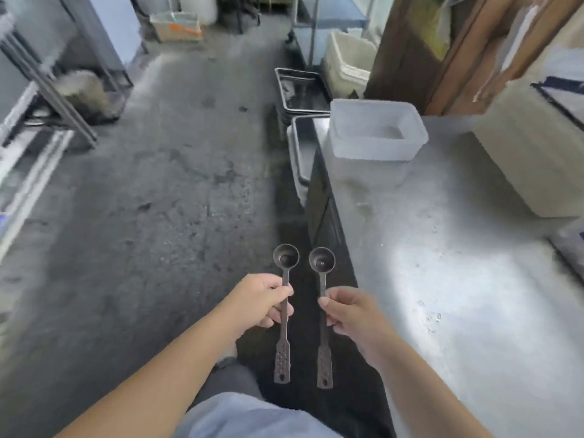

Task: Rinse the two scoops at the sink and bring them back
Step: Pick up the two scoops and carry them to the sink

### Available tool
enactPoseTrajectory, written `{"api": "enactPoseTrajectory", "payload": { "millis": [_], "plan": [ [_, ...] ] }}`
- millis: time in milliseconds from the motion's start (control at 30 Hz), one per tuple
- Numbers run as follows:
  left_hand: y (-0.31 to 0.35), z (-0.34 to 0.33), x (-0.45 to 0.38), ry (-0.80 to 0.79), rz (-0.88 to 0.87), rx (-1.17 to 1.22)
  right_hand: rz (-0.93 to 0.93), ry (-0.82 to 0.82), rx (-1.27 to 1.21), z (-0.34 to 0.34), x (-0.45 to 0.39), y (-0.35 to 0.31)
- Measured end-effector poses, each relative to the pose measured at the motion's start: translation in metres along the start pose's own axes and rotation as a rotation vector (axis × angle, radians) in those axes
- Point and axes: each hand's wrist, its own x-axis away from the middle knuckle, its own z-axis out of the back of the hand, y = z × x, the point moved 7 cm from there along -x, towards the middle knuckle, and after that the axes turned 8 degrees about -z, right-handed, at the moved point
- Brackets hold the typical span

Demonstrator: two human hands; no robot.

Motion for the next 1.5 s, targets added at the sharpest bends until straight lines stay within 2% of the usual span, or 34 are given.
{"api": "enactPoseTrajectory", "payload": {
  "millis": [167, 400, 533, 800, 1067, 1267, 1500],
  "plan": [
    [-0.019, 0.126, 0.010, 0.216, -0.026, 0.091, 0.090, -0.158, 0.150, -0.117, -0.048, -0.087],
    [-0.044, 0.314, 0.026, 0.434, -0.052, 0.192, 0.128, -0.349, 0.294, -0.293, -0.109, -0.196],
    [-0.058, 0.399, 0.034, 0.543, -0.024, 0.258, 0.126, -0.454, 0.347, -0.378, -0.137, -0.245],
    [-0.082, 0.522, 0.025, 0.765, 0.026, 0.407, 0.137, -0.629, 0.505, -0.506, -0.209, -0.316],
    [-0.085, 0.643, 0.003, 1.044, 0.076, 0.542, 0.223, -0.874, 0.692, -0.635, -0.297, -0.405],
    [-0.080, 0.723, 0.004, 1.211, 0.072, 0.646, 0.257, -1.054, 0.818, -0.732, -0.319, -0.475],
    [-0.113, 0.836, 0.016, 1.337, 0.066, 0.719, 0.229, -1.162, 0.879, -0.864, -0.341, -0.512]
  ]
}}
